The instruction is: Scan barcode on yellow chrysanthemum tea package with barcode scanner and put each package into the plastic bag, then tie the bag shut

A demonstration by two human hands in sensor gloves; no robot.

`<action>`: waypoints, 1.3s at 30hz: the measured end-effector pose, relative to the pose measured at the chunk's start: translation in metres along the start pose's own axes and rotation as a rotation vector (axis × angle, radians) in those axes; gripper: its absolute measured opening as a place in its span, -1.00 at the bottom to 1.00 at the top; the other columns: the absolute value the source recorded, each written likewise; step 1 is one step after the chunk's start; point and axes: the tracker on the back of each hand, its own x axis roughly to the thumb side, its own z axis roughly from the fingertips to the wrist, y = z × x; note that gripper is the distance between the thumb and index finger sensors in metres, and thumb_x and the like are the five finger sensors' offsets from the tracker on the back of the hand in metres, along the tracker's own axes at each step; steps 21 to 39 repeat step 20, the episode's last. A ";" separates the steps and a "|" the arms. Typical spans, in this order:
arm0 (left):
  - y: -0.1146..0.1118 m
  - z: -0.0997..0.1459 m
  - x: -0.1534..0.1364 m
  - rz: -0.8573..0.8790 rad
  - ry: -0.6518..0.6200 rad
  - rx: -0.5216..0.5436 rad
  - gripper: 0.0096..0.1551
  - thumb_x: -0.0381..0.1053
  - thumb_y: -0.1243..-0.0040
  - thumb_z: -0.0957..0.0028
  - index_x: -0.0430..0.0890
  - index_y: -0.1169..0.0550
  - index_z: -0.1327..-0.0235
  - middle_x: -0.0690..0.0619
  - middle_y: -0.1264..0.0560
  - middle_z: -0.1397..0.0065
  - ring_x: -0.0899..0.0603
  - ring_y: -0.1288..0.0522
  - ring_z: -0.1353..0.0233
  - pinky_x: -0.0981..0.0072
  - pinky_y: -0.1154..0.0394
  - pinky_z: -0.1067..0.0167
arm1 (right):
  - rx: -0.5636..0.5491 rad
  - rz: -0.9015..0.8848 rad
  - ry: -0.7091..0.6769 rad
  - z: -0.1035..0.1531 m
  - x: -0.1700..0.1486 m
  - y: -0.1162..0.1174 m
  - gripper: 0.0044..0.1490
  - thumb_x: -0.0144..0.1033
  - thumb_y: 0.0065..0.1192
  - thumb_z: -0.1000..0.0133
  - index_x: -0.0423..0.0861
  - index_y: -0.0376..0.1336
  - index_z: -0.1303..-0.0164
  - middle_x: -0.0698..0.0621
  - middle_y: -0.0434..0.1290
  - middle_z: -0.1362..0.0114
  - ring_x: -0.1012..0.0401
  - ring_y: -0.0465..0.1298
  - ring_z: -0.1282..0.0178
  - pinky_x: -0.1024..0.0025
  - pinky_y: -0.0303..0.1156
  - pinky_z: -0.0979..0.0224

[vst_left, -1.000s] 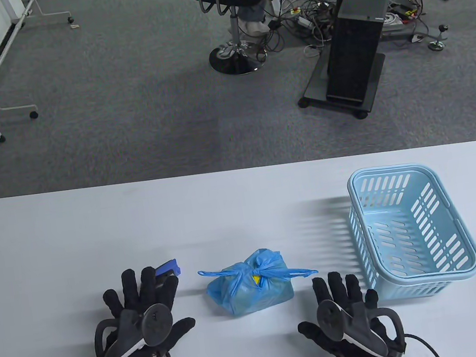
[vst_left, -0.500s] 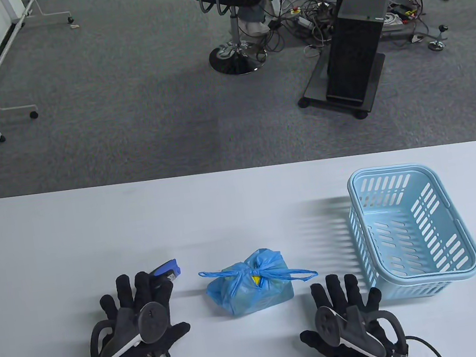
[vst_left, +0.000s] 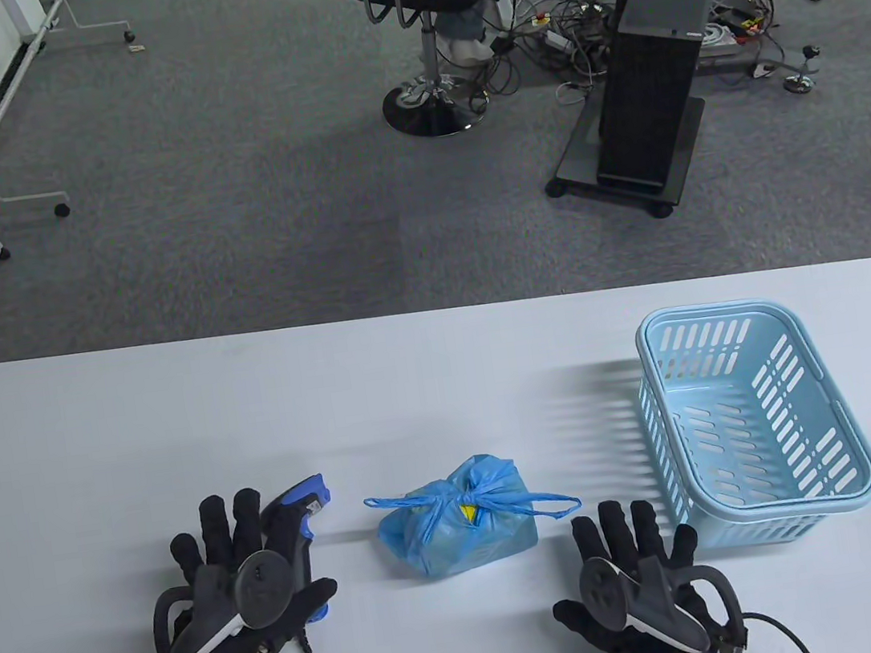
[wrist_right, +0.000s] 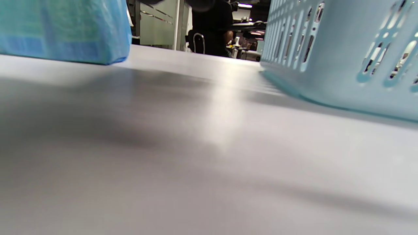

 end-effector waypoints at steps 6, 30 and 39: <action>-0.003 -0.002 0.009 -0.040 -0.019 -0.034 0.17 0.63 0.09 0.08 0.14 0.03 -0.75 -0.24 0.35 -0.71 -0.51 0.46 -0.61 -0.66 0.27 -0.32 | 0.016 -0.054 -0.004 -0.001 -0.005 0.000 0.35 0.58 -0.17 0.27 0.07 -0.26 -0.66 -0.10 -0.25 -0.72 -0.16 -0.22 -0.71 -0.51 -0.12 -0.48; -0.005 0.000 0.034 -0.114 -0.097 -0.031 0.15 0.62 0.08 0.08 0.16 0.03 -0.74 -0.23 0.34 -0.71 -0.51 0.43 -0.63 -0.65 0.24 -0.34 | 0.021 -0.100 0.010 -0.003 -0.011 -0.007 0.33 0.55 -0.15 0.25 0.05 -0.27 -0.66 -0.11 -0.26 -0.71 -0.16 -0.22 -0.71 -0.50 -0.12 -0.50; -0.005 0.000 0.034 -0.114 -0.097 -0.031 0.15 0.62 0.08 0.08 0.16 0.03 -0.74 -0.23 0.34 -0.71 -0.51 0.43 -0.63 -0.65 0.24 -0.34 | 0.021 -0.100 0.010 -0.003 -0.011 -0.007 0.33 0.55 -0.15 0.25 0.05 -0.27 -0.66 -0.11 -0.26 -0.71 -0.16 -0.22 -0.71 -0.50 -0.12 -0.50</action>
